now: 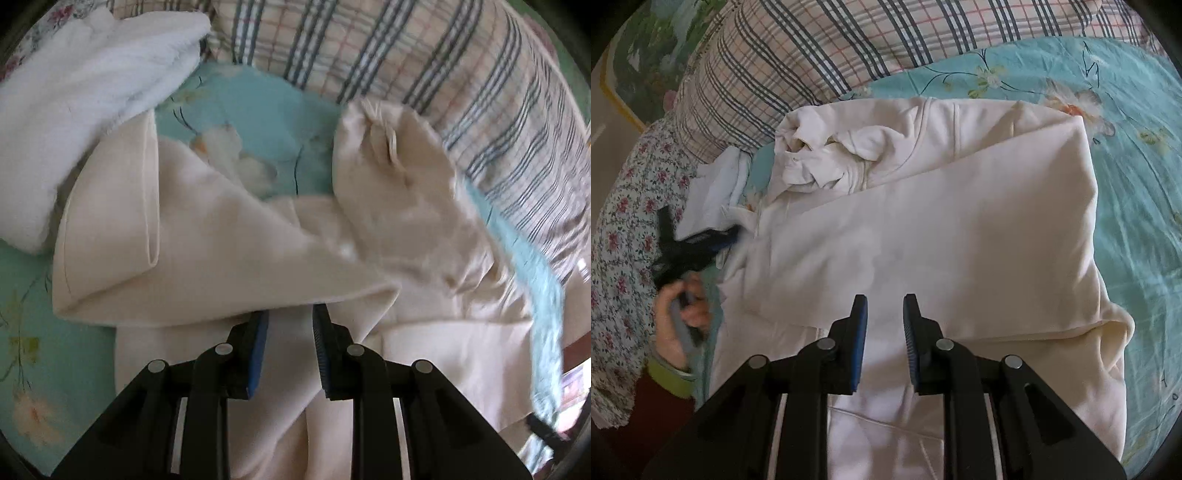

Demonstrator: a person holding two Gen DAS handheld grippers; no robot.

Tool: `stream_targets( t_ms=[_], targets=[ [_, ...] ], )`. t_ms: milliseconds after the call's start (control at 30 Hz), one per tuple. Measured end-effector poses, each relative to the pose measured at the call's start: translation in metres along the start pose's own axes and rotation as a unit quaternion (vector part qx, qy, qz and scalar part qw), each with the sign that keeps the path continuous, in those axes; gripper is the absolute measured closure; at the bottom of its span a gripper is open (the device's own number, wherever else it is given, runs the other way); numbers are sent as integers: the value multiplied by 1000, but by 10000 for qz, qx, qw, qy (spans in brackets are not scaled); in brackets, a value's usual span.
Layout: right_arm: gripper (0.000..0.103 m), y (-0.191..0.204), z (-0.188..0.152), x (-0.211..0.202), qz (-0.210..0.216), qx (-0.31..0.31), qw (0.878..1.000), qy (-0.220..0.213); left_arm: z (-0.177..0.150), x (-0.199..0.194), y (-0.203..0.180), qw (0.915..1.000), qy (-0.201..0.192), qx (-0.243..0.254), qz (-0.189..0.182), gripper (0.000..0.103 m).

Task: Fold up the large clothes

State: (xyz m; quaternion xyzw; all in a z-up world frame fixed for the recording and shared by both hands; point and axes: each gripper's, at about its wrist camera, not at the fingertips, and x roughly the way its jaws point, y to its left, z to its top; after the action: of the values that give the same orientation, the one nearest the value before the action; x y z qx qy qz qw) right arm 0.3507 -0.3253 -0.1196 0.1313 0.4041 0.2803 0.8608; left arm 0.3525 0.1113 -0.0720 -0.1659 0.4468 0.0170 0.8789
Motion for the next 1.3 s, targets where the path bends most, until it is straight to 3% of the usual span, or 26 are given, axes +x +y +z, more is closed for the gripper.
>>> stream_targets(
  t_ms=[100,133,167,233,367,500,533,567,600,667,900,1067,1167,1300],
  targets=[
    [78,2,0,-5,16,-48,10000,-34,-7,-26,6,9995,-307,-19,39,74],
    [74,0,0,-6,12,-36,10000,-36,-9,-42,12,9984,-526,-6,182,68],
    [73,-1,-1,-6,6,-17,10000,-30,-9,-54,18,9970,-697,10,337,54],
    [72,-4,-2,-4,16,26,10000,9,-3,-71,31,9912,-1011,73,848,41],
    [72,-2,-5,5,120,100,9998,109,19,-48,44,9896,-739,311,1198,34],
    [72,4,-8,11,231,89,9995,188,37,-3,59,9803,-376,507,1873,34],
    [72,4,-8,11,241,88,9995,202,39,3,63,9807,-357,485,1863,42],
    [72,3,-8,11,239,99,9994,216,40,3,71,9823,-371,446,1779,82],
    [72,3,-8,10,222,104,9995,219,42,4,76,9861,-303,362,1592,99],
    [72,1,-7,7,168,103,9996,198,43,-4,84,9922,-323,88,1204,97],
    [72,-2,-6,-7,203,134,9997,17,35,-85,43,9930,-1134,88,314,98],
    [72,-2,-10,-19,317,190,9992,-117,16,-142,-44,9843,-1480,612,-738,98],
    [72,-8,-12,-30,350,306,9986,-265,4,-149,-99,9771,-1356,977,-1316,98],
    [72,-26,-14,-49,298,546,9967,-518,-27,-124,-185,9649,-895,1592,-1885,98]
  ],
)
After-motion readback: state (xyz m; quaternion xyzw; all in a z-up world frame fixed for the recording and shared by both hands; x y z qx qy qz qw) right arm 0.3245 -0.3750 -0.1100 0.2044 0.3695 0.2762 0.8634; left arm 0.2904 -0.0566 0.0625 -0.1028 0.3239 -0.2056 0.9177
